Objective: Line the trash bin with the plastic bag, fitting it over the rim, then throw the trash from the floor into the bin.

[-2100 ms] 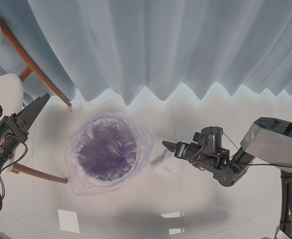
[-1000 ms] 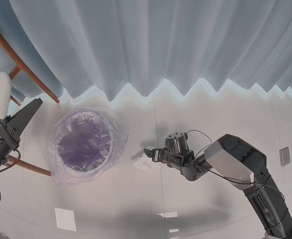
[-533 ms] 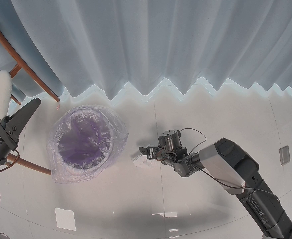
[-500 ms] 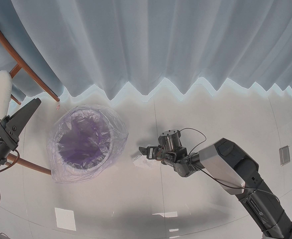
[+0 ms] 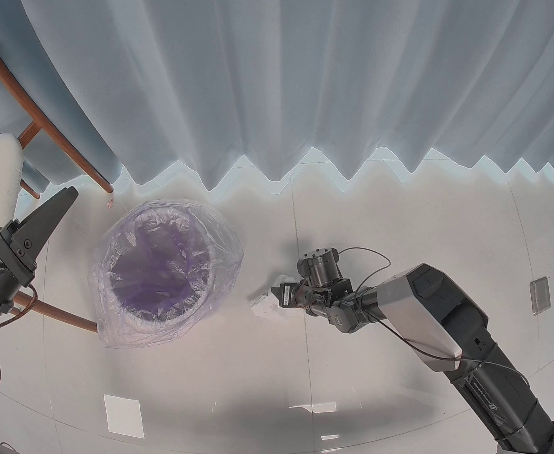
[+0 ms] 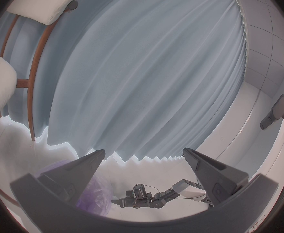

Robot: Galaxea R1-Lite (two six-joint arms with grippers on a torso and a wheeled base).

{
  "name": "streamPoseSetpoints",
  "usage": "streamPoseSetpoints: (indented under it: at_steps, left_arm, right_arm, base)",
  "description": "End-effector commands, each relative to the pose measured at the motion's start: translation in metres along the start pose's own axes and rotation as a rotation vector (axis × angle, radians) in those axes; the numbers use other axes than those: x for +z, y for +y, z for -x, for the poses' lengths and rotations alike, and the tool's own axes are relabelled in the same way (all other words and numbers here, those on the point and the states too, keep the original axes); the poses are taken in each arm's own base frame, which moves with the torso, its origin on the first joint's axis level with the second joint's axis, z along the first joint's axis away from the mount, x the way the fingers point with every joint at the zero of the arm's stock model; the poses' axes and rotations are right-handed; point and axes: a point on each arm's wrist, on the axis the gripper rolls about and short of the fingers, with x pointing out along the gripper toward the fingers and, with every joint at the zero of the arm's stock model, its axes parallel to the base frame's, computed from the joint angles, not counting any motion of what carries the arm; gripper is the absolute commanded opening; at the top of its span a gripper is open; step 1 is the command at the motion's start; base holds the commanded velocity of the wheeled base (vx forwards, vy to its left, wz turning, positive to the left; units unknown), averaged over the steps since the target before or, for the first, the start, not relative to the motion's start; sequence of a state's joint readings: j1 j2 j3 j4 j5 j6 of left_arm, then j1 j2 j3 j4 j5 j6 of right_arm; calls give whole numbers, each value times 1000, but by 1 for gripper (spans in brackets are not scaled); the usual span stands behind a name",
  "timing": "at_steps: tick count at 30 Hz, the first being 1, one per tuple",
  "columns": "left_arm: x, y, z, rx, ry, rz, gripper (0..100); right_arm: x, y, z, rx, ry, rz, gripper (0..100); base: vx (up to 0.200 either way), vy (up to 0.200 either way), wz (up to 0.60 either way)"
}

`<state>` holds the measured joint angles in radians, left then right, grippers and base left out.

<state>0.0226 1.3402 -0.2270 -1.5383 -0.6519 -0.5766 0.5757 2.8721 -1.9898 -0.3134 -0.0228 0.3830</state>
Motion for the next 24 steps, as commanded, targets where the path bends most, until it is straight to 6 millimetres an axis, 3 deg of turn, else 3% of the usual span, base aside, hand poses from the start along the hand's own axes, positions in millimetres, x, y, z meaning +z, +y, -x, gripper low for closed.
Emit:
streamPoseSetpoints:
  at_steps: [1,9,12,13,17,18,21,24]
  left_arm:
    - [0,0,0,3,-1,-1,100]
    - [1,1,0,3,-3,-3,100]
    - [1,1,0,3,-3,-3,100]
    - [1,1,0,3,-3,-3,100]
    - [2,1,1,10,-8,-8,100]
    - [3,2,2,15,-10,-13,100]
    - [3,5,7,48,-12,-17,100]
    - [7,4,13,69,-29,-38,100]
  right_arm:
    - [-7,-3,-3,-20,45,-24,0]
    - [-14,-7,-5,-39,74,-84,0]
    - [-11,-6,-4,-41,59,-92,0]
    - [-1,-1,1,-54,26,-118,0]
    - [45,29,38,-22,-93,-273,0]
    - [58,36,56,-3,-117,-303,0]
    - [77,43,107,21,-144,-315,0]
    - [83,52,159,78,-187,-296,0]
  base:
    - [0,0,0]
    - [0,0,0]
    - [0,0,0]
    - [0,0,0]
    - [0,0,0]
    - [0,0,0]
    - [0,0,0]
    - [200,0,0]
